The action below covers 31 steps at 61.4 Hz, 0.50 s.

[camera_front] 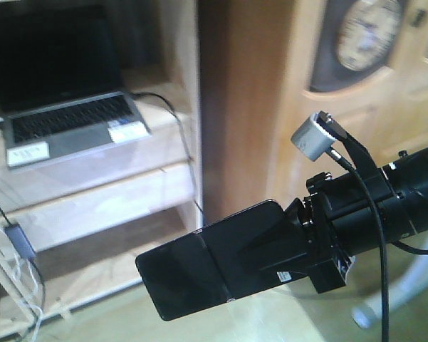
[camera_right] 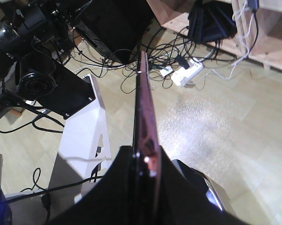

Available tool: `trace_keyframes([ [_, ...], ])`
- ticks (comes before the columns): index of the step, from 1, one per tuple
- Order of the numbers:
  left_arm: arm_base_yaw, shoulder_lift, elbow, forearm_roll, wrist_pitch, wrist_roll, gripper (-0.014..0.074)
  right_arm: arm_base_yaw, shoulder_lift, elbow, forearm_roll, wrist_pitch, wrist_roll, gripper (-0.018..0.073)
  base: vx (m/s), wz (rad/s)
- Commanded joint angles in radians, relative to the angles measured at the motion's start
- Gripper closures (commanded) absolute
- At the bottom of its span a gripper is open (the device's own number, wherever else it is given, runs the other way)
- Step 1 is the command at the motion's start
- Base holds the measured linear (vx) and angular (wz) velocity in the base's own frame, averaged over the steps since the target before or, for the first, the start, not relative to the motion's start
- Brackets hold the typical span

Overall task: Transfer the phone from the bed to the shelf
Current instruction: 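Keep holding the phone while driving to the wooden shelf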

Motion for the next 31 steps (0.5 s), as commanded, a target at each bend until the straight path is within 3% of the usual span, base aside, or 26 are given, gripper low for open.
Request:
trace_keyframes([
  [1,-0.002,-0.009,-0.026,-0.005,-0.072,-0.004,0.0596,-0.003,-0.028,-0.023,0.079,0.072,-0.009,0.056,0.43,0.36],
  [31,-0.002,-0.009,-0.026,-0.005,-0.072,-0.004,0.0596,-0.003,-0.028,-0.023,0.079,0.072,-0.009,0.056,0.36,0.32],
])
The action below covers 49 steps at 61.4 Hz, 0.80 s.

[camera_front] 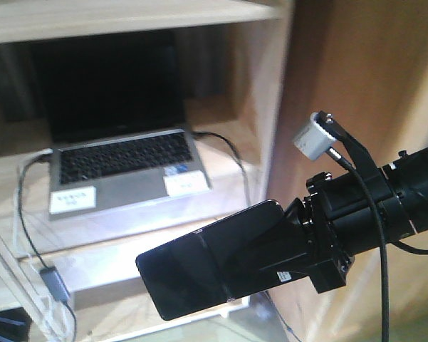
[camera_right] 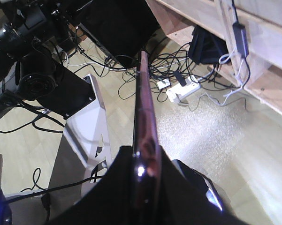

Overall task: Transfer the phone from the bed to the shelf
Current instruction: 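Keep holding the phone while driving to the wooden shelf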

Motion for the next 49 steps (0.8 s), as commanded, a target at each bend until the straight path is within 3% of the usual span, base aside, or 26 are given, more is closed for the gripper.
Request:
trace_keyframes([
  [1,-0.002,-0.009,-0.026,-0.005,-0.072,-0.004,0.0596,-0.003,-0.028,-0.023,0.079,0.073,-0.009,0.056,0.28,0.32],
  [49,-0.002,-0.009,-0.026,-0.005,-0.072,-0.004,0.0596,-0.003,-0.028,-0.023,0.079,0.073,-0.009,0.056,0.19,0.29],
])
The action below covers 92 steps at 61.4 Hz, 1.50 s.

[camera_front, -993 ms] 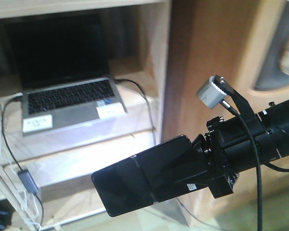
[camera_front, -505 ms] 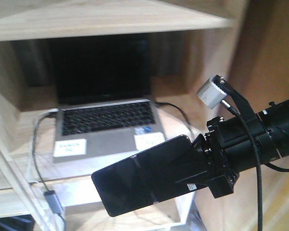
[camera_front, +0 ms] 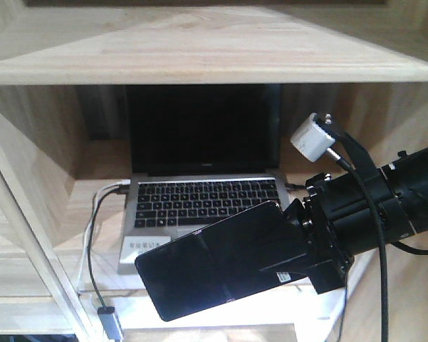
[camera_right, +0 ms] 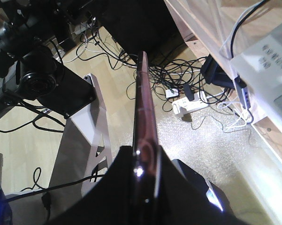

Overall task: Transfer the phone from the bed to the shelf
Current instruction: 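Keep holding the phone while driving to the wooden shelf, then raise the right gripper with the phone above the upper shelf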

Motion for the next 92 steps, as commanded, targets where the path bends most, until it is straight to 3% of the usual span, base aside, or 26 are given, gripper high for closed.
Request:
trace_keyframes([
  [1,-0.002,-0.009,-0.026,-0.005,-0.072,-0.004,0.0596,-0.003,-0.028,-0.023,0.079,0.072,-0.009,0.056,0.13,0.12],
  [92,-0.002,-0.009,-0.026,-0.005,-0.072,-0.004,0.0596,-0.003,-0.028,-0.023,0.079,0.072,-0.009,0.056,0.04,-0.02],
])
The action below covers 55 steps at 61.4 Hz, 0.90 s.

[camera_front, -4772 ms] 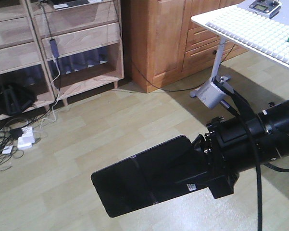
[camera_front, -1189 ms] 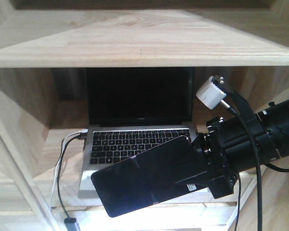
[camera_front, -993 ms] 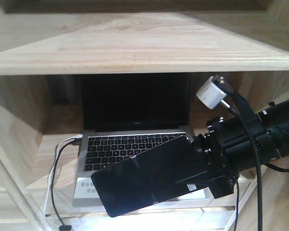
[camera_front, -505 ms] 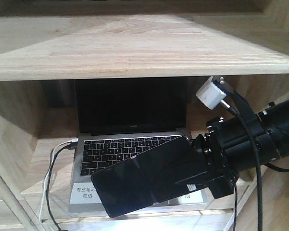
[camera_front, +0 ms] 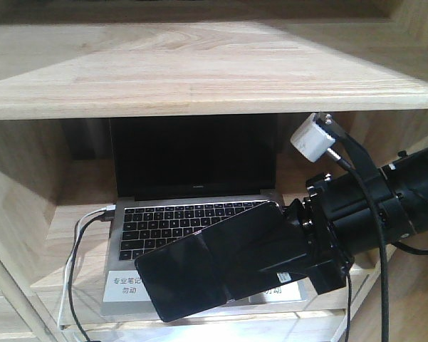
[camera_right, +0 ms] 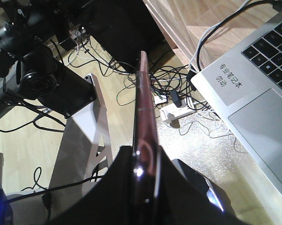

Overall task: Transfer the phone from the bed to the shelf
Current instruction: 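Raise the right gripper with the phone above the upper shelf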

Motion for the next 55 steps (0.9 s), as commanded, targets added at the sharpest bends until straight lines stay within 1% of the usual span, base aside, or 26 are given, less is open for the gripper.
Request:
trace_keyframes([
  [1,-0.002,-0.009,-0.026,-0.005,-0.072,-0.004,0.0596,-0.003,-0.028,-0.023,0.079,0.072,-0.009,0.056,0.0,0.0],
  [44,-0.002,-0.009,-0.026,-0.005,-0.072,-0.004,0.0596,-0.004,-0.028,-0.023,0.08,0.072,-0.017,0.056,0.0,0.0],
  [55,-0.002,-0.009,-0.026,-0.005,-0.072,-0.004,0.0596,-0.004,-0.05,-0.07,0.08,0.072,0.002,0.056,0.0,0.0],
])
